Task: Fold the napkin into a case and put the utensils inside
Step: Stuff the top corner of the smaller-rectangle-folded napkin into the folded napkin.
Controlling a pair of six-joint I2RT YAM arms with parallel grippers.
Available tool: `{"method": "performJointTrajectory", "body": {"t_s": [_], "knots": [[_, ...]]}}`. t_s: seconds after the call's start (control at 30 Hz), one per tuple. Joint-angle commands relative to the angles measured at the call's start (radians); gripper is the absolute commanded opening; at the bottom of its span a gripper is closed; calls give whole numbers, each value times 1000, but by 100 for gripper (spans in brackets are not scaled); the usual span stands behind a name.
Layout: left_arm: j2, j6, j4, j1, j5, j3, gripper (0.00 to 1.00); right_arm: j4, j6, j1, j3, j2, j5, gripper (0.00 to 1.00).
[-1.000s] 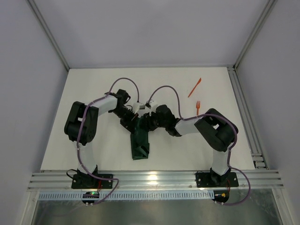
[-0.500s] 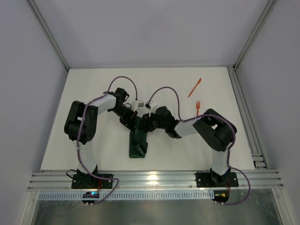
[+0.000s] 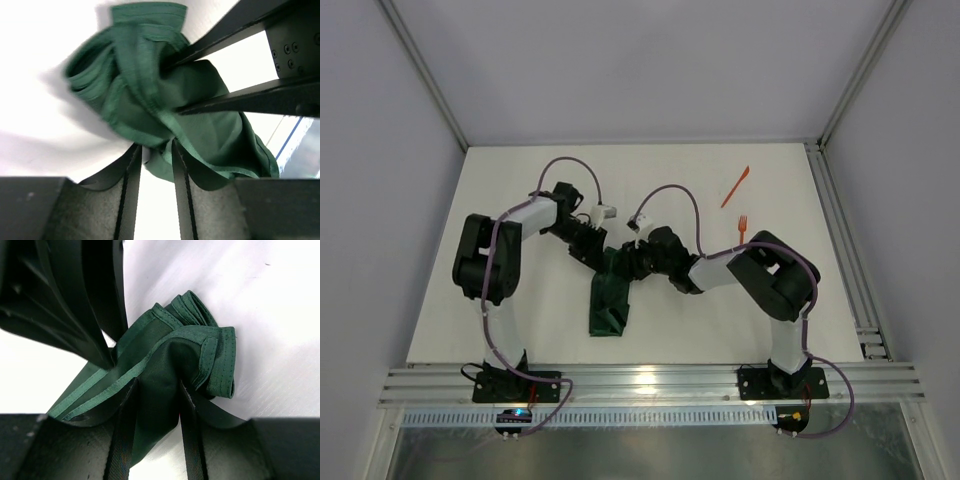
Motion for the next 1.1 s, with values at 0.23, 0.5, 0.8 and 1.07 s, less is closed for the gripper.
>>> {"method": "performJointTrajectory", "body": {"t_s": [0.23,0.5,0.8,1.07], "knots": [[-63,1,3,5,-12,41,40,-41,-1,9,41,4,25,42],[1,-18,30,-46,-25,35,43,-27,25,9,49,2,20,42],[40,-71,63,-61,-98,52,6,-3,44,9,52,12,-1,42],[29,-90,93,-61,-104,33,0,-119,-22,10,9,-129,58,52]]}}
